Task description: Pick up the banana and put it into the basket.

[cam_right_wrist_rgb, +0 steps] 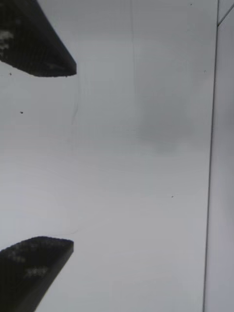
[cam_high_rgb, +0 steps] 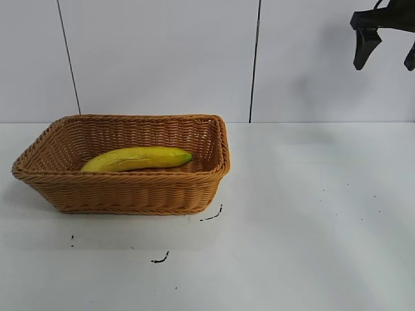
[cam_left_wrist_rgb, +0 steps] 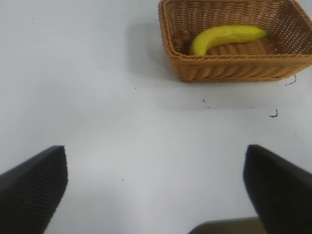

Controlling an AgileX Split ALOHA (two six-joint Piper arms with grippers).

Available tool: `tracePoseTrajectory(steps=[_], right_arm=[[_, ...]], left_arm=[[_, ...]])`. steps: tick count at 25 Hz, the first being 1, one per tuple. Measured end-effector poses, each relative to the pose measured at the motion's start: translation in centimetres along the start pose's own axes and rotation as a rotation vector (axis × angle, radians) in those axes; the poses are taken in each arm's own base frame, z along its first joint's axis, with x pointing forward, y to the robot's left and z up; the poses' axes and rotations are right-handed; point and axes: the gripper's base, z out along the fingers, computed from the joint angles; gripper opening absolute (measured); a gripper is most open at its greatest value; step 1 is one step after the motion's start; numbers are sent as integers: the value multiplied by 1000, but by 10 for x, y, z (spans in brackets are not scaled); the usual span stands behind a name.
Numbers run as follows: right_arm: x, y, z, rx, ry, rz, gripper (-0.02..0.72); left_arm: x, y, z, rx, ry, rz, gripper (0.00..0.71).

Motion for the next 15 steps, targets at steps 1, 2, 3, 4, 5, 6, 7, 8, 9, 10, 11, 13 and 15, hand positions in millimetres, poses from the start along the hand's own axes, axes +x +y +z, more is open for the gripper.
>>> tracePoseTrajectory(steps=[1, 2, 3, 4, 5, 6, 7, 8, 9, 10, 11, 13, 15], right_arm=[[0, 0, 0, -4, 2, -7, 632], [0, 2, 0, -8, 5, -16, 633], [1, 2, 0, -14, 8, -15, 633], [1, 3, 0, -20, 8, -15, 633], [1, 4, 0, -29, 7, -13, 633], [1, 4, 0, -36, 7, -11, 633], [0, 5, -1, -40, 5, -9, 633], [0, 5, -2, -43, 3, -8, 633], [1, 5, -2, -46, 5, -9, 633], [4, 6, -4, -48, 11, -12, 633], [7, 6, -6, -49, 21, -20, 633], [17, 7, -11, -51, 47, -28, 633], [32, 8, -14, -54, 91, -28, 633]], left_arm=[[0, 0, 0, 0, 0, 0, 695], [0, 0, 0, 0, 0, 0, 695], [0, 0, 0, 1, 0, 0, 695], [0, 0, 0, 1, 0, 0, 695], [0, 0, 0, 1, 0, 0, 695], [0, 0, 0, 1, 0, 0, 695], [0, 0, 0, 1, 0, 0, 695], [0, 0, 0, 1, 0, 0, 695], [0, 0, 0, 1, 0, 0, 695], [0, 0, 0, 1, 0, 0, 695], [0, 0, 0, 1, 0, 0, 695], [0, 0, 0, 1, 0, 0, 695], [0, 0, 0, 1, 0, 0, 695]])
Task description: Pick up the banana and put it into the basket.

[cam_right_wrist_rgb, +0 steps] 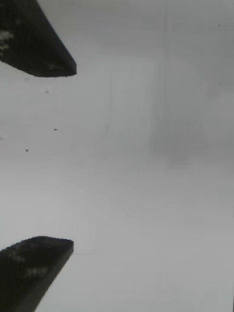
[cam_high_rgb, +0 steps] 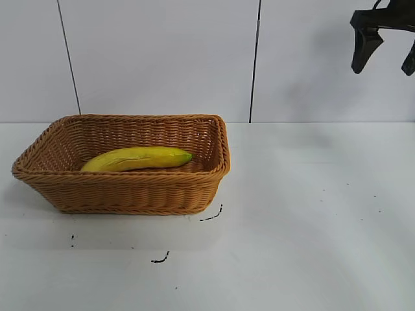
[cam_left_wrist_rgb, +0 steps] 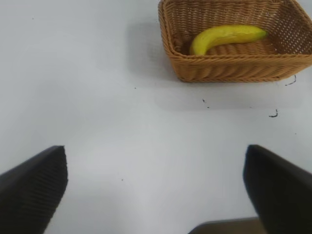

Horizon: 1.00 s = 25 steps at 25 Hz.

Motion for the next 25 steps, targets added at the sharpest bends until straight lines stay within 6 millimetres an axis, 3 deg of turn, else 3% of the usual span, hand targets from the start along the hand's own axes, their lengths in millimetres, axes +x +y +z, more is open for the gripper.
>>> tracePoseTrajectory(steps=[8, 18, 25], right_arm=[[82, 10, -26, -15, 148, -10, 633], [208, 23, -50, -29, 281, 2, 633], [286, 32, -71, -15, 164, -5, 633]], left_arm=[[0, 0, 0, 0, 0, 0, 695], [0, 0, 0, 0, 0, 0, 695], [0, 0, 0, 0, 0, 0, 695]])
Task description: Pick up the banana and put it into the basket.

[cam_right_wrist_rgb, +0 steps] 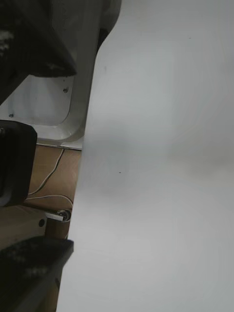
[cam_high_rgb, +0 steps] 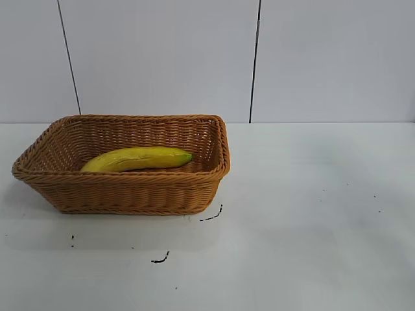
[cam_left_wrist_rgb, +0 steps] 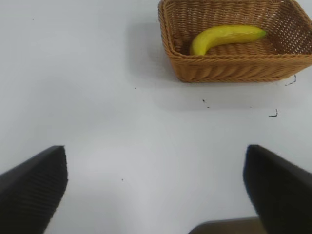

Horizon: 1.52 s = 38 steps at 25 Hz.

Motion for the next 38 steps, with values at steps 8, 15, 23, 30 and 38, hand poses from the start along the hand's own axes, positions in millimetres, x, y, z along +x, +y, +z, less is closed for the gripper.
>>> tracePoseTrajectory(steps=[8, 15, 23, 30, 38], right_arm=[[59, 7, -13, 48, -364, -19, 633], [95, 6, -32, 125, -594, 44, 633], [110, 8, -40, 127, -696, 58, 633], [123, 10, -44, 128, -784, 53, 633], [148, 13, -50, 81, -948, -34, 633]], left_arm=[[0, 0, 0, 0, 0, 0, 695], [0, 0, 0, 0, 0, 0, 695], [0, 0, 0, 0, 0, 0, 695], [0, 0, 0, 0, 0, 0, 695], [0, 0, 0, 0, 0, 0, 695]])
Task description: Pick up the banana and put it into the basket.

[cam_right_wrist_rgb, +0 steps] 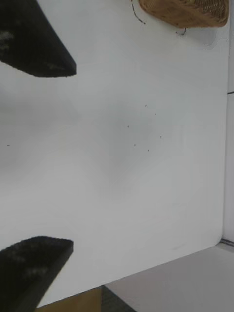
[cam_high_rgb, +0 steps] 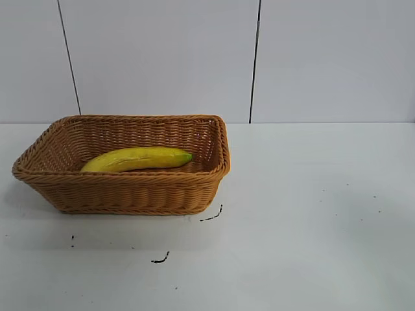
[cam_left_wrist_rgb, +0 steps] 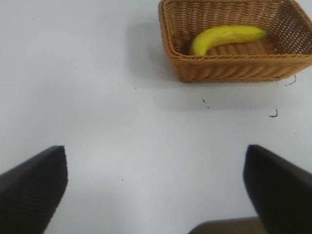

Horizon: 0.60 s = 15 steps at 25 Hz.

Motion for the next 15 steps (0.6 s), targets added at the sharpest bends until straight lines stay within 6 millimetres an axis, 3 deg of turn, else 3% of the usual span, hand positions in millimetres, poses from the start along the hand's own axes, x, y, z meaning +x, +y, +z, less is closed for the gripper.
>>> tracePoseTrajectory(steps=[15], right_arm=[[3, 0, -5, -26, -37, -10, 633]], left_arm=[[0, 0, 0, 0, 0, 0, 695]])
